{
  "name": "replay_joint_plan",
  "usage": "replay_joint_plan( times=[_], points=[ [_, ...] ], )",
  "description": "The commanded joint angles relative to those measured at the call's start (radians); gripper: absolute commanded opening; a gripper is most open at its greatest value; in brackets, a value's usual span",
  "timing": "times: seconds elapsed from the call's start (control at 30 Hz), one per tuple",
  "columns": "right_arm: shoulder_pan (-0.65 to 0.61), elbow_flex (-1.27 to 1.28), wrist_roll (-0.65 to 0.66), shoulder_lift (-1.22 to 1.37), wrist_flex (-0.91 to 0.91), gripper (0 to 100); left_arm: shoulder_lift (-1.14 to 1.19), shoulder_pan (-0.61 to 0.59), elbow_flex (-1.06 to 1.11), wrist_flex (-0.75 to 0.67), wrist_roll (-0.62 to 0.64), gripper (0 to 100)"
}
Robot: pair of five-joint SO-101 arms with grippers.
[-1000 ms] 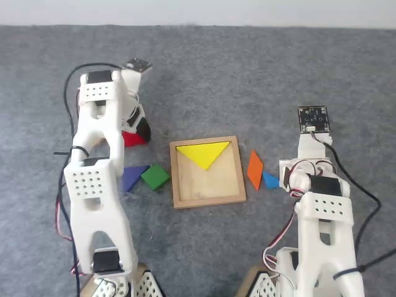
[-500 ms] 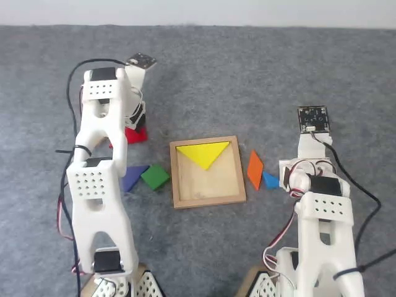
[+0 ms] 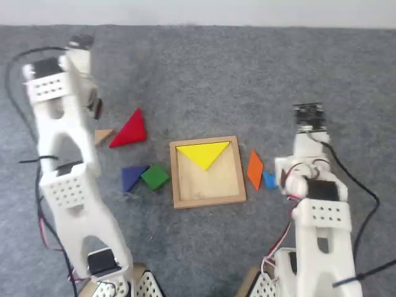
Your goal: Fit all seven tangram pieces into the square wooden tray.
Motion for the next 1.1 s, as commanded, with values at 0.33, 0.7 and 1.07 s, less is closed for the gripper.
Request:
replay_joint_plan(
  times=[0.33,0.7,1.07],
  points=[
    [-0.619,-0.396,-0.008,0.26,-0.077,2.0,-0.562,-0.304,0.722,-0.341,0.035,1],
    [-0.613,-0.66,0.038,0.605,-0.015,1.6,-0.936,0.028,1.371,-0.848,0.226,2],
    [-0.277,-0.284,0.014,0.127,0.042,0.8,-0.371,0.221,0.888,-0.62,-0.046,2]
  ],
)
